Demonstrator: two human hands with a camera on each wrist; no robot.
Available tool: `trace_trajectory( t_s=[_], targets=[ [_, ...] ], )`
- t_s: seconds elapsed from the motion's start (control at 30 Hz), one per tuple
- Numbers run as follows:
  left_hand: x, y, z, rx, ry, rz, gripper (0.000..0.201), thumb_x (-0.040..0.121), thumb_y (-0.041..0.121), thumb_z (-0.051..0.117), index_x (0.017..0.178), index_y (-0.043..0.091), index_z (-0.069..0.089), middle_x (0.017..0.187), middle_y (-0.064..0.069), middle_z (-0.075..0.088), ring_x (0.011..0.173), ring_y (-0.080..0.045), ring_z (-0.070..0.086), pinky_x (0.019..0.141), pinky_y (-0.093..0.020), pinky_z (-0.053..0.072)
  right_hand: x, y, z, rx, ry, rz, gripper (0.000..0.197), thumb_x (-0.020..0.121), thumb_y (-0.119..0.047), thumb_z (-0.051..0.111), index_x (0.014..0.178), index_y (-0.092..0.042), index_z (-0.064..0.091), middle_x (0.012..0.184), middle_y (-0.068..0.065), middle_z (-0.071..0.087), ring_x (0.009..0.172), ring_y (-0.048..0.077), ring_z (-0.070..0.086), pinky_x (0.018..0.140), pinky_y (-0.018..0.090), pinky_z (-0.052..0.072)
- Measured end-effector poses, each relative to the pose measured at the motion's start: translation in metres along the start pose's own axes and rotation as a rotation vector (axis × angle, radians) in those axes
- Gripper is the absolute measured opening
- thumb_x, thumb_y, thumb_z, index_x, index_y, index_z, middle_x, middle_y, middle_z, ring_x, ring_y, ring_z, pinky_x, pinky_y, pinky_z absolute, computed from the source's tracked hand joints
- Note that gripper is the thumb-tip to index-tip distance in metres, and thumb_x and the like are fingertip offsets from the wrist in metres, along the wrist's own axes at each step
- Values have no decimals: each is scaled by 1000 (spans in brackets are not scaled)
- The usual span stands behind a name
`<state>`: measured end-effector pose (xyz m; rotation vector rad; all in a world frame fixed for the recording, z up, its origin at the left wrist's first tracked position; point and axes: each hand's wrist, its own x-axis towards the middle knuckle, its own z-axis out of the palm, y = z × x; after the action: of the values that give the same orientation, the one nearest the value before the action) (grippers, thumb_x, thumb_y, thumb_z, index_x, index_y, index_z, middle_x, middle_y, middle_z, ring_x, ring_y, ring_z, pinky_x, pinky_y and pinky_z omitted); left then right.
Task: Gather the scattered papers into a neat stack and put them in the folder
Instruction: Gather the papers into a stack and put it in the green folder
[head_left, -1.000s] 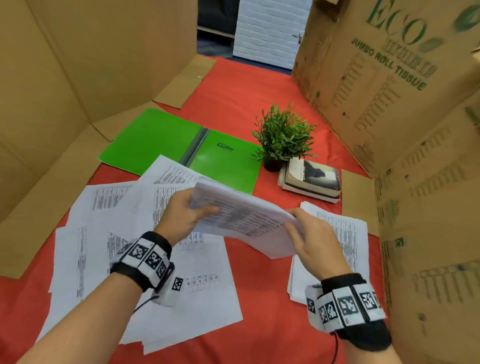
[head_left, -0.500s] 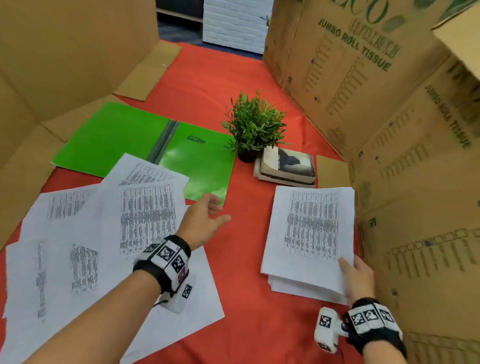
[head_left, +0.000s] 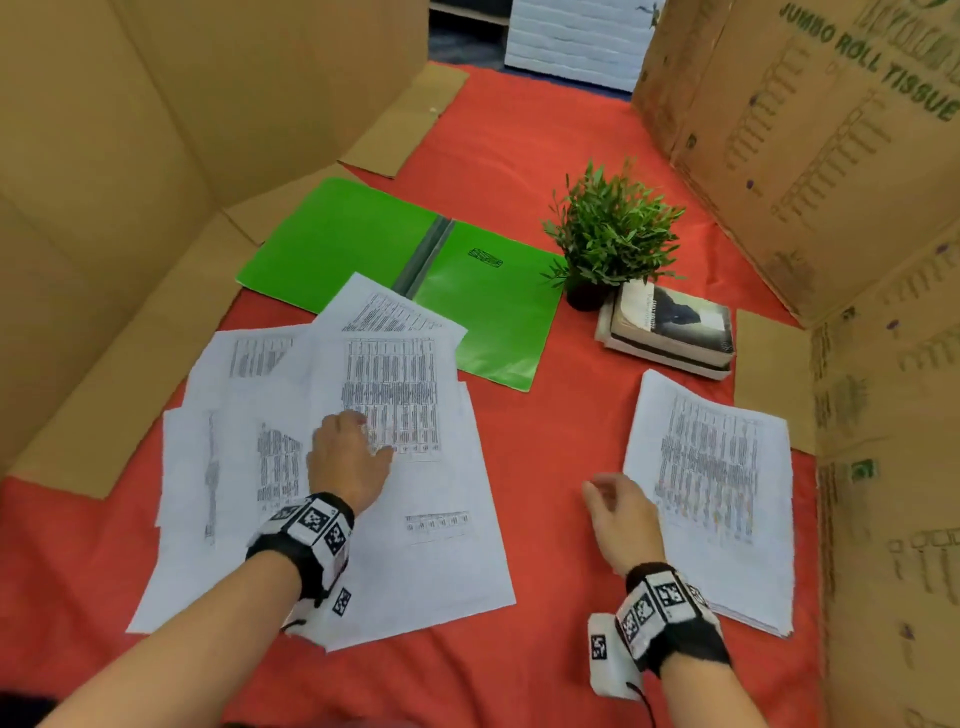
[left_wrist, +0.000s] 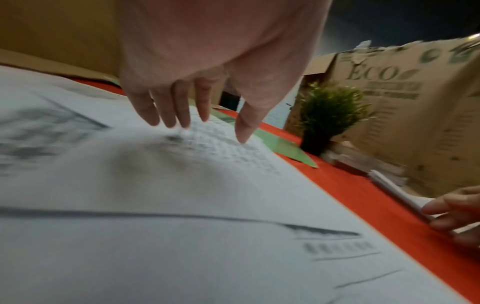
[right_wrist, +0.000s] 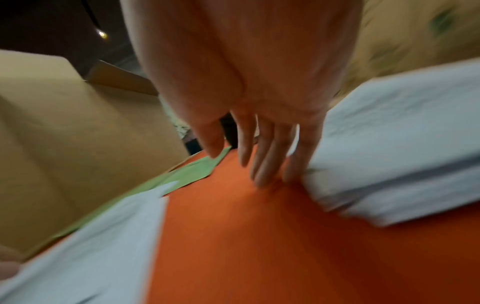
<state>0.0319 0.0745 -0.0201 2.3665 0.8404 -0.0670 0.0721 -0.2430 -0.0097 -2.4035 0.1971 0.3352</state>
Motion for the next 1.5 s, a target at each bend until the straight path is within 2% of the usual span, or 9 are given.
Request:
trace_trajectory(
  t_s=[0.27, 0.4, 0.53, 0.73, 0.93, 1.13, 1.3, 1.43, 1.5],
  targets=[
    [-29, -70, -25, 200, -210, -54, 99, 89, 67, 43, 155, 7, -1, 164, -9, 4, 150, -25, 15, 121, -50, 9, 2, -71, 108, 196, -346, 180, 66, 77, -49, 76, 123, -5, 60, 114, 11, 68, 103, 28, 65, 96, 47, 52],
    [-42, -56, -14, 186, -256, 128, 92, 91, 63, 41, 155, 10, 2, 153, -13, 36, 135, -27, 42, 117, -43, 26, 11, -81, 124, 123, -247, 209, 81, 47, -66, 74, 104, -9, 69, 102, 9, 72, 97, 32, 69, 88, 46, 56],
    [-28, -62, -25, -209, -155, 67, 56, 92, 39, 59, 140, 16, 43, 124, 0, 67, 112, -22, 63, 97, -35, 50, 20, -79, 123, 271, -164, 310, 85, 41, -42, 83, 112, -4, 57, 108, 15, 69, 97, 36, 68, 88, 53, 56],
    [12, -121, -72, -87, 227, -306, 61, 84, 29, 68, 134, 6, 44, 132, -14, 50, 125, -33, 43, 105, -45, 36, -5, -80, 87, 131, -47, 182, 20, 76, -15, 76, 93, -10, 68, 87, 16, 73, 84, 37, 70, 79, 52, 58],
    [24, -120, -60, -77, 124, -204, 80, 76, 42, 75, 138, 6, 39, 133, -11, 43, 123, -30, 40, 102, -45, 39, -23, -55, 66, 329, -174, 320, 34, 82, -17, 78, 109, 0, 67, 98, 11, 72, 85, 25, 69, 72, 34, 54],
    [17, -87, -40, -325, 1, -133, 76, 74, 25, 80, 135, 8, 39, 126, -9, 37, 116, -24, 44, 107, -33, 38, -3, -64, 89, 268, 37, 240, 46, 97, -32, 53, 132, -2, 54, 127, 17, 59, 120, 33, 54, 102, 41, 39],
    [18, -79, -41, -460, -25, -248, 75, 70, 21, 83, 132, 6, 43, 132, -11, 38, 118, -26, 46, 98, -25, 35, -14, -77, 117, 210, -146, 110, 28, 89, -18, 57, 112, -3, 61, 109, 18, 70, 99, 36, 66, 88, 47, 53],
    [26, -97, -50, -531, 73, -461, 86, 64, 33, 88, 131, 1, 43, 134, -14, 43, 119, -30, 49, 103, -37, 43, -24, -68, 111, 273, -465, 167, 27, 81, -4, 69, 107, -7, 66, 105, 14, 74, 88, 26, 70, 70, 26, 58],
    [28, -106, -50, -512, -14, -428, 79, 61, 41, 87, 122, 6, 52, 124, -10, 57, 113, -28, 56, 98, -42, 48, -25, -68, 106, 268, -493, 185, 23, 83, -4, 71, 105, -7, 66, 104, 19, 74, 92, 32, 72, 75, 39, 60]
  ],
)
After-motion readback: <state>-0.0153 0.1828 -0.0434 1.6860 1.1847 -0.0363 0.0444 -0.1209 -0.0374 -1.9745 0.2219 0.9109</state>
